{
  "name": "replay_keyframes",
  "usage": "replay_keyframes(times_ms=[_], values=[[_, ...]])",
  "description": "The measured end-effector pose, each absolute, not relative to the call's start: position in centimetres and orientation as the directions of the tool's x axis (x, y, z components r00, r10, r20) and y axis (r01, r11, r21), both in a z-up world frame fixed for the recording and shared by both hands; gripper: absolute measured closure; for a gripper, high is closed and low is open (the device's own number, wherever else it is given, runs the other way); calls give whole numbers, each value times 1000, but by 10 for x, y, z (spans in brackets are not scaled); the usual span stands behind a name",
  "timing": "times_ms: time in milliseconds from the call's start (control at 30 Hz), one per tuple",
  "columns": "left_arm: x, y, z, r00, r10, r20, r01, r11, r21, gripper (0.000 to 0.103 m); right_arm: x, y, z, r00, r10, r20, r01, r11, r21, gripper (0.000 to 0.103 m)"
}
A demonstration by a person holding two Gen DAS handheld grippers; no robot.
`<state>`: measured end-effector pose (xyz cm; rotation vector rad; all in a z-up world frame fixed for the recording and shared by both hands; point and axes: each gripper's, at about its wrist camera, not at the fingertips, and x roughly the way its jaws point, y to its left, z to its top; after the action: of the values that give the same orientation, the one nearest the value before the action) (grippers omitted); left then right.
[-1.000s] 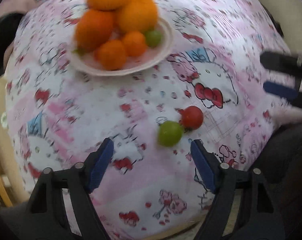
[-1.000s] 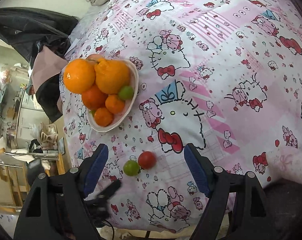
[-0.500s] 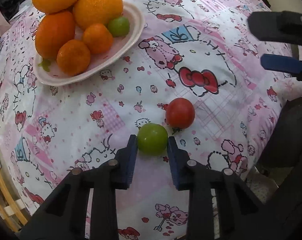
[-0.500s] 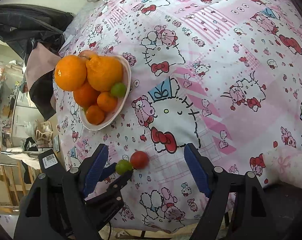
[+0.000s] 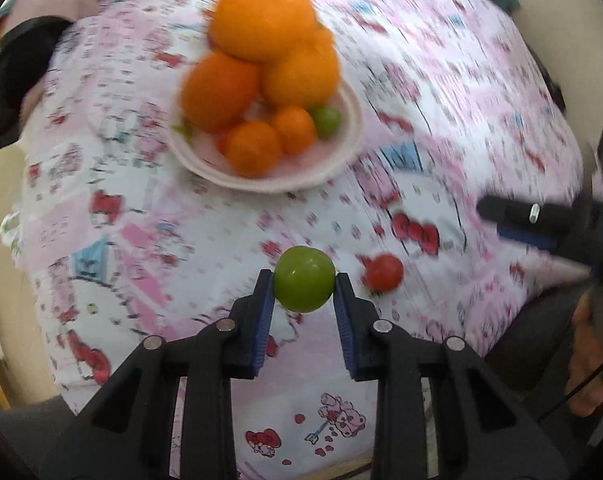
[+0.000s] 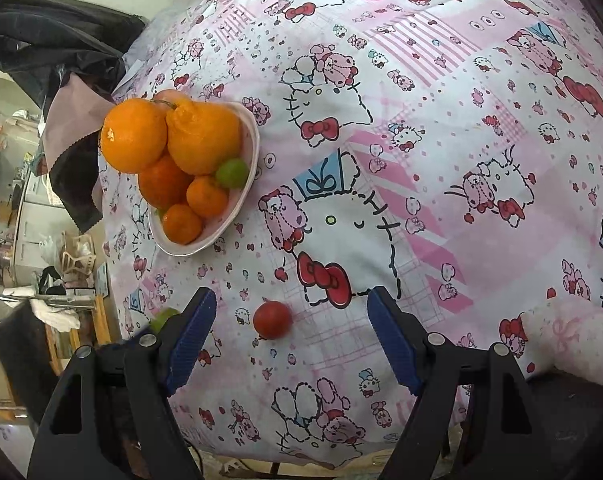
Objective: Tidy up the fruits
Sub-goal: 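Grasp the green lime with the left tool while the right tool grasps the red plum, then carry the lime to the plate with the left tool while the right tool carries the plum there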
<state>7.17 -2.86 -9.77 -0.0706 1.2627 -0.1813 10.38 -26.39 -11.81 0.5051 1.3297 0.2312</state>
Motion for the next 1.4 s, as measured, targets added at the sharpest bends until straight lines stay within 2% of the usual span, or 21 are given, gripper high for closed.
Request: replay_keyframes(times_ms=[133, 300, 533, 700, 800, 833, 867, 1400], values=[[78, -8, -90, 348, -129, -929, 3, 991, -136, 77, 106, -259, -124, 214, 435, -875, 118, 877, 465, 22], [82, 6, -84, 369, -128, -921, -52, 986, -158, 77, 111, -235, -141, 124, 400, -908, 44, 912, 407, 24], [83, 3, -84, 366, -131, -921, -53, 986, -161, 77, 109, -180, -163, 41, 297, -954, -162, 944, 287, 42], [83, 3, -85, 363, -129, -923, -50, 986, -158, 77, 108, -159, -178, 22, 223, -975, -236, 948, 212, 48], [83, 3, -86, 360, -131, -924, -50, 986, -159, 77, 106, -155, -183, 31, 173, -984, -270, 950, 159, 56], [83, 3, -86, 359, -131, -924, -50, 986, -159, 77, 106, -154, -182, 36, 177, -984, -273, 949, 161, 63], [84, 3, -87, 358, -131, -924, -50, 986, -159, 77, 106, -155, -180, 40, 188, -981, -273, 947, 170, 64], [87, 4, -92, 371, -98, -924, -54, 991, -126, 77, 103, -181, -130, 177, 340, -924, -211, 930, 302, 64]])
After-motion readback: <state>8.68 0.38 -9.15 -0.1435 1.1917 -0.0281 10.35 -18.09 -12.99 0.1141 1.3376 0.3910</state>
